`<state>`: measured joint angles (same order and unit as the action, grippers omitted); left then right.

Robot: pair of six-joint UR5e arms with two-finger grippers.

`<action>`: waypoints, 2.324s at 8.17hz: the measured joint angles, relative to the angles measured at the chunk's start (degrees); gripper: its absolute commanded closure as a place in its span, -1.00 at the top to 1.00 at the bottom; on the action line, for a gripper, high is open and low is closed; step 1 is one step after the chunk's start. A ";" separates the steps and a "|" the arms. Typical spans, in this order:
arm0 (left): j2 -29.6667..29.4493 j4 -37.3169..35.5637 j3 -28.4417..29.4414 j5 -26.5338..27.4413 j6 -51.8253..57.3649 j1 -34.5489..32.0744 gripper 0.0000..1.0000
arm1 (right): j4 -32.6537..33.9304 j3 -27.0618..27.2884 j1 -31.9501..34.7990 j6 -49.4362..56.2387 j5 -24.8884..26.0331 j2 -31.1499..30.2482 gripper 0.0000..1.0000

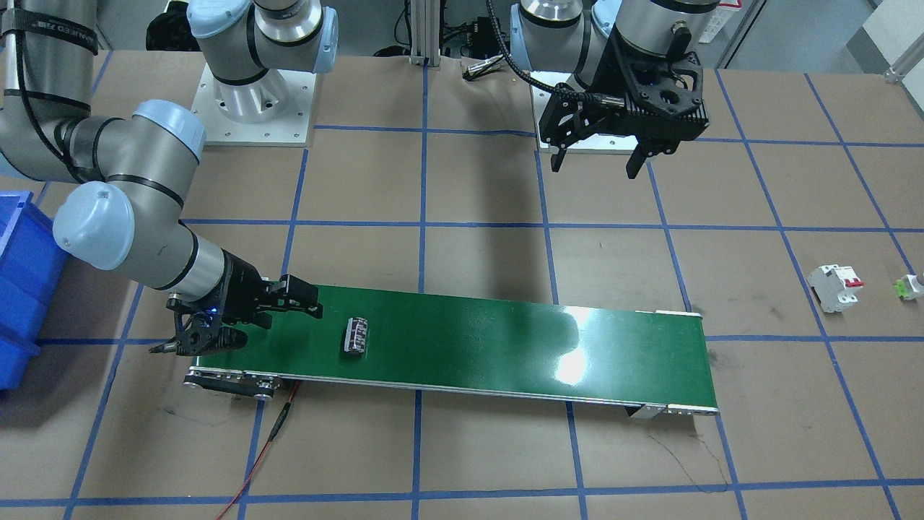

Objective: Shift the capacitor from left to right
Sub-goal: 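Lower the right gripper onto the capacitor riding the belt and close, then lift the capacitor with the right gripper and carry it outward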

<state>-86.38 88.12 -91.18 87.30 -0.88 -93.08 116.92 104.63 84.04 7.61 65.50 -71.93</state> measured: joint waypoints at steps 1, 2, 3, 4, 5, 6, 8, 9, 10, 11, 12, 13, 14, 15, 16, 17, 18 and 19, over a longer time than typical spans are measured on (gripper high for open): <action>0.00 0.02 -0.03 0.00 0.00 0.00 1.00 | 0.56 -0.14 0.94 -1.07 0.08 -0.06 1.00; -0.01 0.03 -0.09 -0.01 0.00 0.00 1.00 | 1.78 -0.23 2.47 -3.09 0.54 -0.01 0.95; -0.05 0.03 -0.14 0.02 0.00 0.00 1.00 | 2.93 -0.27 3.78 -5.03 1.06 0.05 0.76; -0.12 0.04 -0.12 0.04 0.00 0.00 1.00 | 3.73 -0.29 4.58 -6.23 2.63 0.10 0.51; -0.15 0.04 -0.12 0.05 0.00 0.00 1.00 | 4.16 -0.30 4.93 -6.66 5.15 0.22 0.25; -0.17 0.04 -0.16 0.06 0.00 0.00 1.00 | 4.45 -0.30 5.08 -6.62 7.88 0.47 -0.02; -0.18 0.04 -0.21 0.06 0.00 0.00 1.00 | 4.67 -0.28 5.29 -5.67 10.52 0.91 -0.80; -0.19 0.04 -0.22 0.06 0.00 0.00 1.00 | 4.66 -0.29 5.31 -4.32 11.00 1.06 -1.00; -0.19 0.04 -0.23 0.02 0.00 0.00 1.00 | 4.61 -0.36 5.33 -3.17 11.86 1.09 -1.00; -0.19 0.04 -0.26 0.00 0.00 0.00 1.00 | 4.52 -0.58 5.34 -2.01 13.38 0.95 -1.00; -0.19 0.04 -0.26 -0.02 0.00 0.00 1.00 | 4.06 -1.87 5.29 -0.70 15.55 0.67 -1.00; -0.19 0.04 -0.27 -0.03 0.00 0.00 1.00 | 1.82 -4.15 5.04 0.22 18.24 0.41 -1.00; -0.19 0.04 -0.29 -0.06 0.00 0.00 1.00 | -0.90 -6.62 4.43 1.53 20.27 -0.07 -1.00; -0.19 0.03 -0.31 -0.06 0.00 0.00 1.00 | -2.77 -8.23 2.86 5.00 22.42 -0.95 -1.00; -0.19 0.04 -0.31 -0.07 0.00 0.00 1.00 | -4.14 -9.09 -0.28 10.13 24.40 -2.15 -1.00; -0.19 0.03 -0.31 -0.07 0.00 0.00 1.00 | -5.65 -9.58 -4.85 17.59 25.61 -3.60 -1.00; -0.19 0.01 -0.31 -0.08 0.00 0.00 1.00 | -6.60 -10.00 -9.96 26.53 26.50 -4.71 -1.00; -0.19 0.01 -0.31 -0.10 0.00 0.00 1.00 | -6.82 -10.56 -15.07 35.94 27.57 -5.30 -1.00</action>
<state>-86.57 88.12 -91.50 87.20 -0.88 -93.08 110.10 94.07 68.97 43.55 93.07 -77.23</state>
